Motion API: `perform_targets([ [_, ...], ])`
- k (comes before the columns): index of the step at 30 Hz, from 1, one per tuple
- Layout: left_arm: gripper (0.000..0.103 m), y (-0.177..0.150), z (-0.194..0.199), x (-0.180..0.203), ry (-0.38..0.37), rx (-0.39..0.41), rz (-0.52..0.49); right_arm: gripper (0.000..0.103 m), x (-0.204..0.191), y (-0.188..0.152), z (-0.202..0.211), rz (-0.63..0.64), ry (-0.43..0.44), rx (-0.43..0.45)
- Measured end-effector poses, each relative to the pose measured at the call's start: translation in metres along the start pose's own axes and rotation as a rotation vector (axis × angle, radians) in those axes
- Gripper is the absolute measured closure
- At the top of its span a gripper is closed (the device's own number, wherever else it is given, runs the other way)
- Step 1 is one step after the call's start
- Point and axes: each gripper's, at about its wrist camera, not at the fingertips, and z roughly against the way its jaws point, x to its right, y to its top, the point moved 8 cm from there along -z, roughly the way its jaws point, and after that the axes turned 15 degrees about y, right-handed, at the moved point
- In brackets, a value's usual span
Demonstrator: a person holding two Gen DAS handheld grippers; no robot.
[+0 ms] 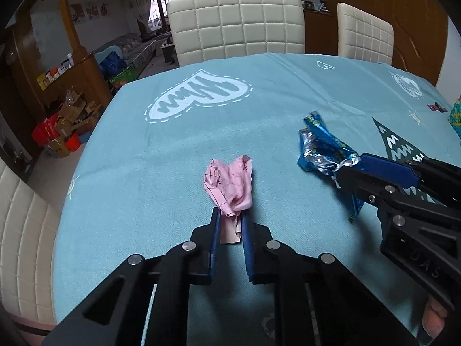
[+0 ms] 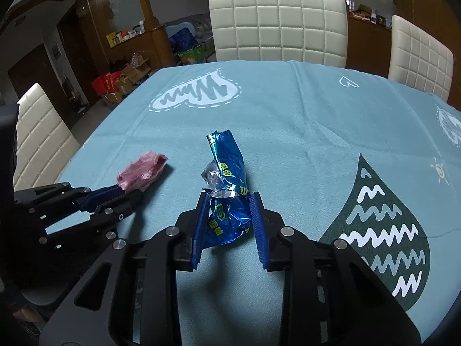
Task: Collect trash
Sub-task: 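Grasp the pink paper with the left tool while the right tool grasps the blue foil wrapper, then carry the pink paper and blue foil wrapper over the clear bin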
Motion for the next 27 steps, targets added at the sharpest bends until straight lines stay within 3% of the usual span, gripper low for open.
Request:
perform_targets([
  [1, 0.095, -0.001, 0.003, 0.0, -0.007, 0.002, 0.0, 0.072, -0.002, 0.0, 0.002, 0.003, 0.0, 0.002],
  [11, 0.097, -0.014, 0.05, -0.021, -0.004, 0.058, 0.026, 0.077, -0.038, -0.012, 0.024, 0.06, 0.023, 0.004],
  [27, 0.097, -0.055, 0.117, -0.082, 0.058, 0.145, 0.09, 0.078, -0.139, -0.025, 0.061, 0.258, 0.07, 0.023],
])
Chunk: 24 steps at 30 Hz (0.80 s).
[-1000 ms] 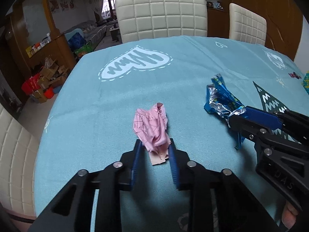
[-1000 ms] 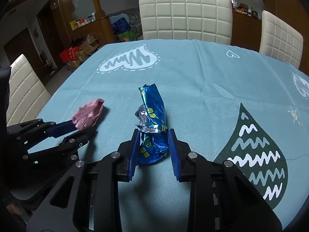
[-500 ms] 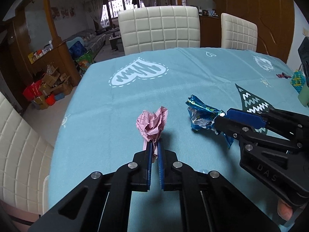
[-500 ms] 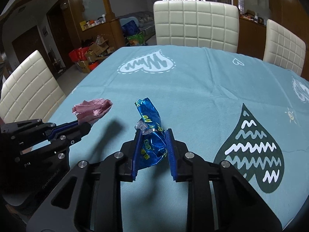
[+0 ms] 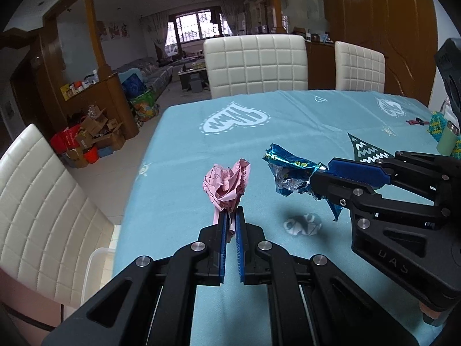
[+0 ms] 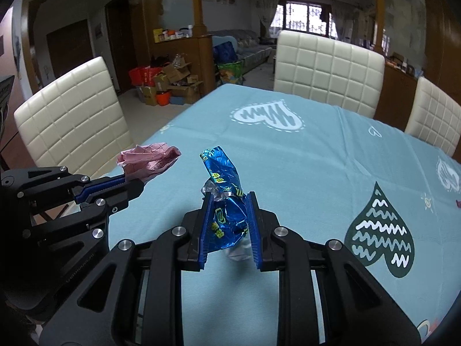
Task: Collect trash
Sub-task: 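Carry the pink paper and blue foil wrapper over the clear bin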
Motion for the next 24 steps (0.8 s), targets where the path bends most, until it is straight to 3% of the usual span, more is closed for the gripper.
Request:
perform_targets([
  [24, 0.097, -0.053, 0.032, -0.163, 0.224, 0.04, 0.212, 0.078, -0.16, 0.027, -0.032, 0.226, 0.118, -0.031],
])
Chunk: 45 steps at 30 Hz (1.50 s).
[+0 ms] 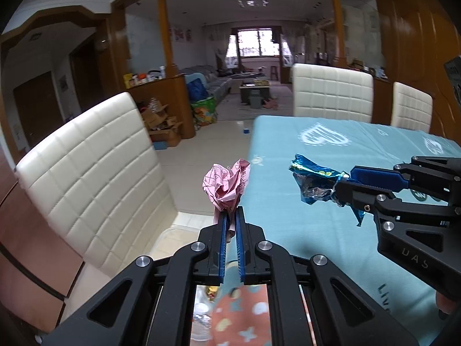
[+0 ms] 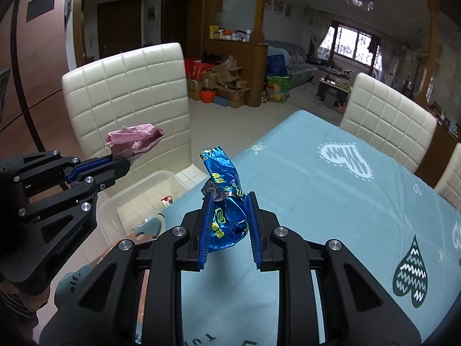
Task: Collect trash
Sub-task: 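Carry the pink paper and blue foil wrapper over the clear bin, then open both tools over the bin to drop the pink paper and foil wrapper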
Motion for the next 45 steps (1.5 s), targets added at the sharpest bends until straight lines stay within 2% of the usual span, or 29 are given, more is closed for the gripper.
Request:
perform_targets([
  [12, 0.097, -0.016, -0.017, -0.053, 0.081, -0.026, 0.054, 0.078, -0.04, 0.014, -0.031, 0.059, 0.056, -0.022],
  [24, 0.097, -0.021, -0.032, -0.069, 0.109, -0.038, 0.072, 0.078, -0.056, 0.025, -0.052, 0.089, 0.071, -0.034],
  [36, 0.094, -0.03, -0.051, -0.083, 0.116, -0.084, 0.1, 0.078, -0.061, 0.026, -0.076, 0.087, 0.077, -0.061],
  [38, 0.075, -0.032, -0.055, -0.086, 0.131, -0.103, 0.098, 0.078, -0.062, 0.026, -0.079, 0.09, 0.072, -0.064],
  [39, 0.04, -0.032, -0.056, -0.09, 0.143, -0.106, 0.103, 0.078, -0.062, 0.026, -0.08, 0.091, 0.071, -0.065],
  [40, 0.021, -0.032, -0.054, -0.094, 0.15, -0.092, 0.118, 0.078, -0.062, 0.027, -0.081, 0.091, 0.07, -0.065],
  [42, 0.02, -0.029, -0.047, -0.103, 0.166, -0.045, 0.149, 0.078, -0.063, 0.027, -0.083, 0.094, 0.069, -0.067],
  [45, 0.02, -0.029, -0.046, -0.112, 0.189, -0.042, 0.157, 0.078, -0.065, 0.027, -0.086, 0.093, 0.073, -0.072],
])
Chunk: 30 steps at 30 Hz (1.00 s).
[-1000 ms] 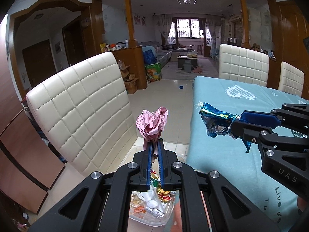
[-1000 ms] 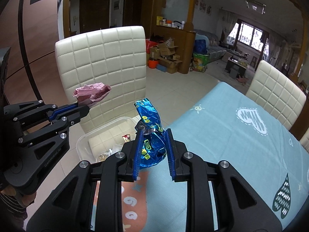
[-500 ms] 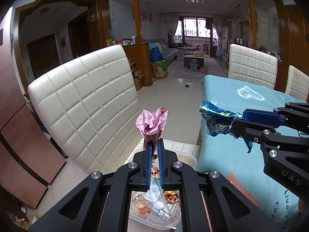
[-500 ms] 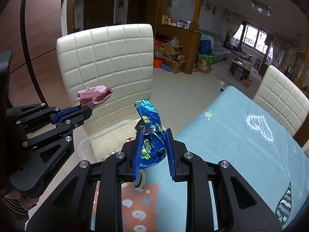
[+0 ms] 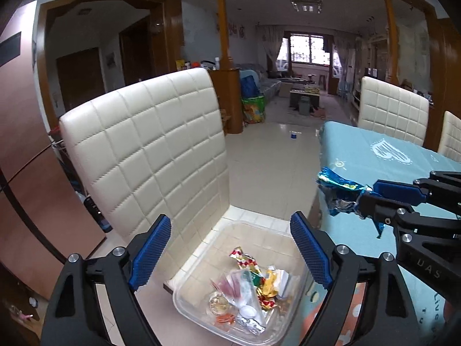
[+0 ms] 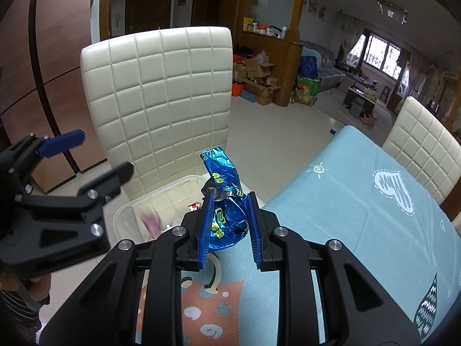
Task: Collect trash
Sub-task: 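Open both tools over the bin to drop the pink paper and foil wrapper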
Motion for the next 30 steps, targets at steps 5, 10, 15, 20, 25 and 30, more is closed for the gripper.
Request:
perform_targets([
  [5, 0.02, -0.005, -0.004, -0.01, 0.013, -0.018, 0.015, 0.078, -0.005, 0.0, -0.005, 0.007, 0.007, -0.005],
  [10, 0.02, -0.007, -0.005, -0.018, 0.019, -0.028, 0.031, 0.077, -0.011, -0.001, -0.009, 0.016, 0.015, -0.014],
  [15, 0.02, -0.007, -0.007, -0.024, 0.021, -0.032, 0.046, 0.076, -0.014, 0.001, -0.011, 0.024, 0.025, -0.017],
  [20, 0.02, -0.007, -0.005, -0.029, 0.024, -0.026, 0.053, 0.076, -0.018, 0.003, -0.015, 0.032, 0.031, -0.022],
  [25, 0.02, -0.008, -0.003, -0.031, 0.035, -0.019, 0.046, 0.043, -0.019, 0.004, -0.015, 0.029, 0.02, -0.019],
  [30, 0.02, -0.007, -0.003, -0.033, 0.038, -0.015, 0.047, 0.027, -0.018, 0.008, -0.006, 0.058, -0.032, 0.027],
])
